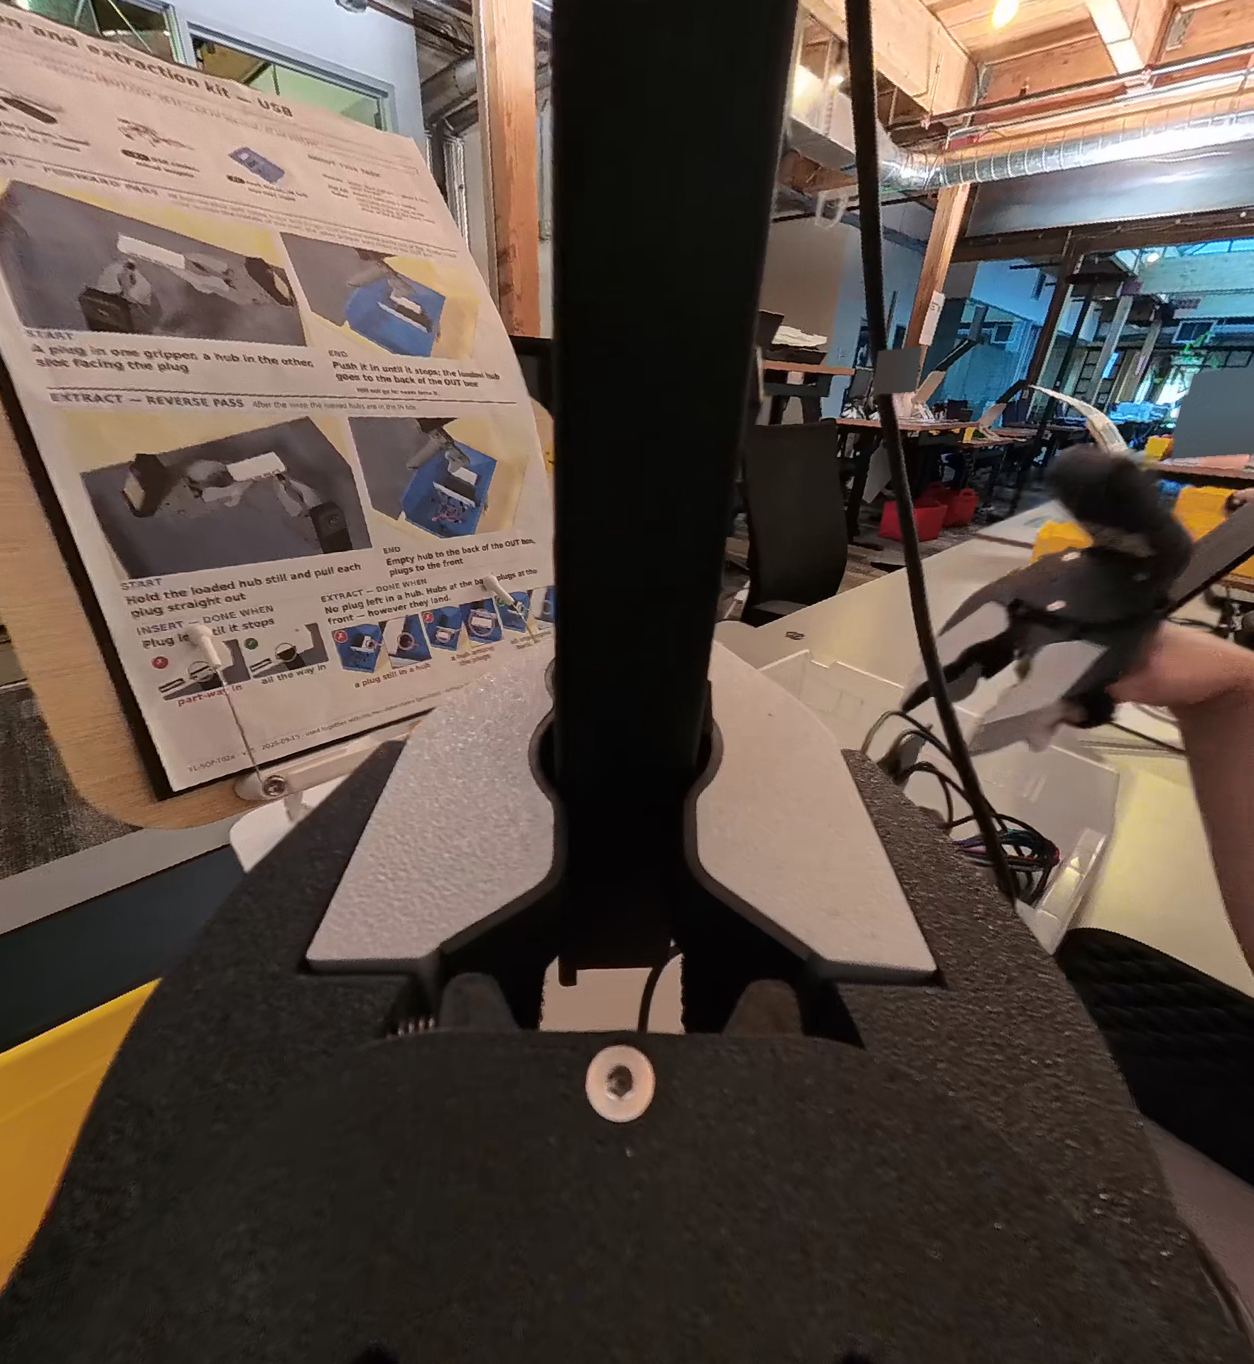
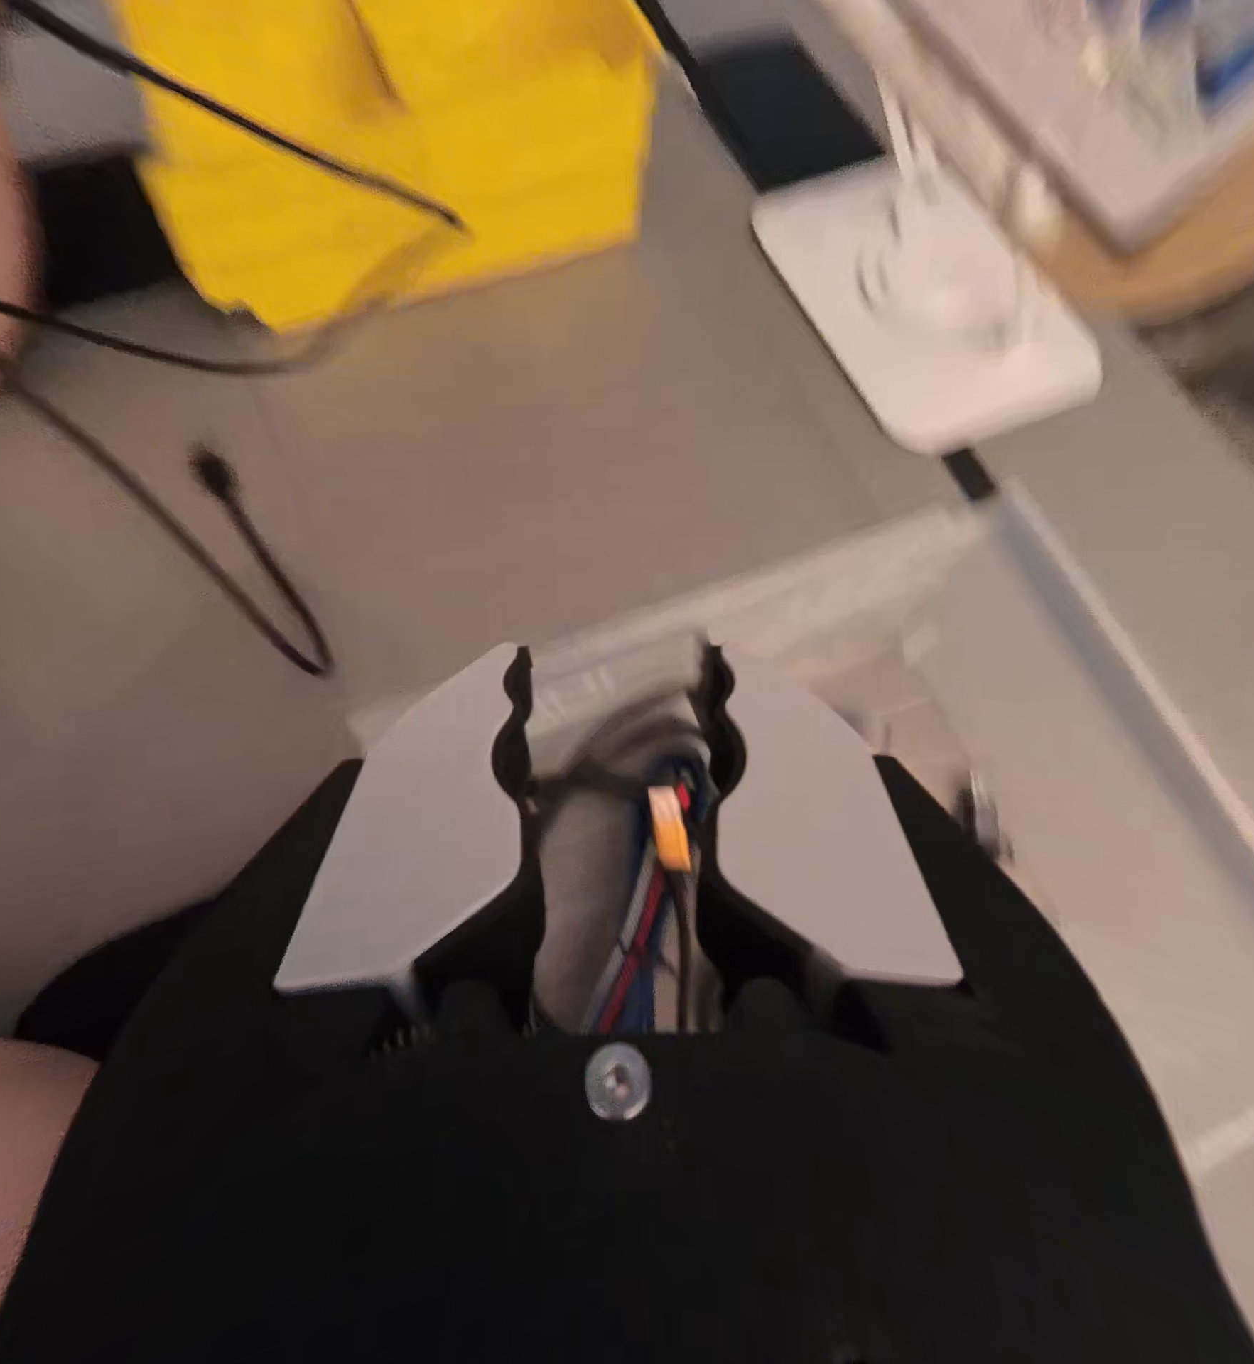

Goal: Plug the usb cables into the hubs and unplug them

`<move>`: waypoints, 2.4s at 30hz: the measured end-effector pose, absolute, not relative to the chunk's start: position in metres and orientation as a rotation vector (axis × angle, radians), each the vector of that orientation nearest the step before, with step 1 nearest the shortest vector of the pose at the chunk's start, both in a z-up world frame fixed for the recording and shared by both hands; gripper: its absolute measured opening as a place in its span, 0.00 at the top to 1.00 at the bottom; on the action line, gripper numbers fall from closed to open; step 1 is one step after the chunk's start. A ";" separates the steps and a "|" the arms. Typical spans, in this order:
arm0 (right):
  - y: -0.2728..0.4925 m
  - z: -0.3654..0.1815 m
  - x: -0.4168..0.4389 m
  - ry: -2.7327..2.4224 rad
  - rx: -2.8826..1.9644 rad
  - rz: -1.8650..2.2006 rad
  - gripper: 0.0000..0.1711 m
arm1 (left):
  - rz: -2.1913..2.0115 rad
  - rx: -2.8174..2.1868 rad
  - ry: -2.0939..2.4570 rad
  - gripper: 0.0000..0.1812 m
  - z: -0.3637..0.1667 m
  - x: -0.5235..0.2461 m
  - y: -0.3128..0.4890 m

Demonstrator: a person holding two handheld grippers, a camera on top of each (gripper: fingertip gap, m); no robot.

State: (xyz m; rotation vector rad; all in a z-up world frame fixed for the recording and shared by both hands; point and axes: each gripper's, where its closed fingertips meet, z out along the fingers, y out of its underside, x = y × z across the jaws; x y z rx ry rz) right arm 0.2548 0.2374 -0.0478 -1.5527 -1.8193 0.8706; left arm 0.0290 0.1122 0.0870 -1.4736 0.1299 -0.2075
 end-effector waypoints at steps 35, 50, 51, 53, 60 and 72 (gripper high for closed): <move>0.144 0.027 0.161 -1.856 -1.014 0.813 1.00 | -0.196 -1.602 0.205 0.85 0.076 0.017 0.102; 0.383 0.038 0.246 -1.069 -1.329 0.276 0.99 | -0.169 -1.554 0.210 0.84 0.070 0.062 0.127; 0.390 0.029 0.244 -1.085 -1.371 0.276 0.99 | -0.178 -1.570 0.214 0.85 0.064 0.066 0.132; 0.399 0.008 0.243 -1.127 -1.488 0.277 0.99 | -0.237 -1.594 0.226 0.85 0.056 0.075 0.139; 0.438 -0.034 0.283 -1.080 -1.718 0.110 1.00 | -0.273 -1.653 0.239 0.85 0.054 0.088 0.170; 0.383 -0.098 0.316 -1.256 -2.243 0.475 0.82 | -0.222 -1.825 0.429 0.85 0.079 0.123 0.258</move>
